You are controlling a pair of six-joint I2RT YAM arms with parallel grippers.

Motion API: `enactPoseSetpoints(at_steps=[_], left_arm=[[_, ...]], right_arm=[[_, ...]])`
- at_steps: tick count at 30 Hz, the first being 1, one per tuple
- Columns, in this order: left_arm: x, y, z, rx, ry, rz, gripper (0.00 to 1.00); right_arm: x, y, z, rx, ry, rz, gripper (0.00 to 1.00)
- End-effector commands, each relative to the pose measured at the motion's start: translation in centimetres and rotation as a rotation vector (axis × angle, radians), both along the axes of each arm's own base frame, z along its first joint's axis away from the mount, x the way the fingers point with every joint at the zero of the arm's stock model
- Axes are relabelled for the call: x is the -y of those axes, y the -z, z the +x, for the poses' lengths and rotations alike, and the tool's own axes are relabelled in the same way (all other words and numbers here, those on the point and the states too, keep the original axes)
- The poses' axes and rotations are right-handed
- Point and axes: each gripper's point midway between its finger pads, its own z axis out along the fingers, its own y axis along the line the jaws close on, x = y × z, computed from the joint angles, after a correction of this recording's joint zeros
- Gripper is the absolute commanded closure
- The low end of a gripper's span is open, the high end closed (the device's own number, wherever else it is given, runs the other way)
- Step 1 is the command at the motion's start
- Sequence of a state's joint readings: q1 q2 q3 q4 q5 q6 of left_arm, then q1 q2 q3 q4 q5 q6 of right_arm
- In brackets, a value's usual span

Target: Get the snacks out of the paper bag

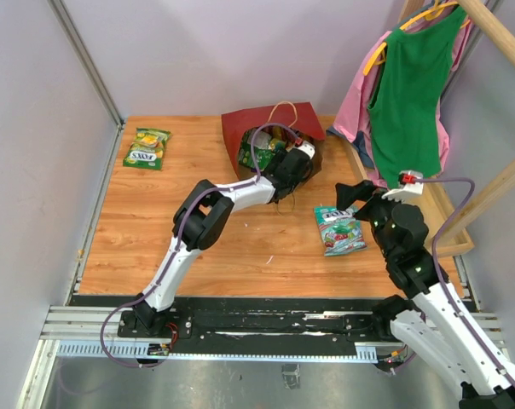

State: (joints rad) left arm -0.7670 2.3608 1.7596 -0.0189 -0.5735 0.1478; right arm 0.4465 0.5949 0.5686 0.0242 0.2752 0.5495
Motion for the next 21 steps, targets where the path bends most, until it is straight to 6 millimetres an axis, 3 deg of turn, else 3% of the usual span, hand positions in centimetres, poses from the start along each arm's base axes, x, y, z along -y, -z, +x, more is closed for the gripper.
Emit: enactPoseSetpoints(at_steps=[1,9,15,21], left_arm=[[-0.1,0.5,0.6,-0.03,-0.001,-0.008,0.33],[-0.8,1.5,1.6,-0.051,-0.025,0.013,0.44],[-1.3,1.6,2.1,-0.05,-0.042,0.01,0.57],[-1.9,1.4,2.3,-0.04,-0.06,0.021,0.86]], right_arm=[[-1.6,-6.5,-0.3,0.099,-0.094,0.069,0.01],[-1.9,-12.9,-2.1,0.229,-0.151,0.161,0.01],[-1.7,-13.7,-2.0,0.255,-0.139,0.17,0.01],[-2.3,-13.8,-1.7,0.241,-0.16,0.179,0.01]])
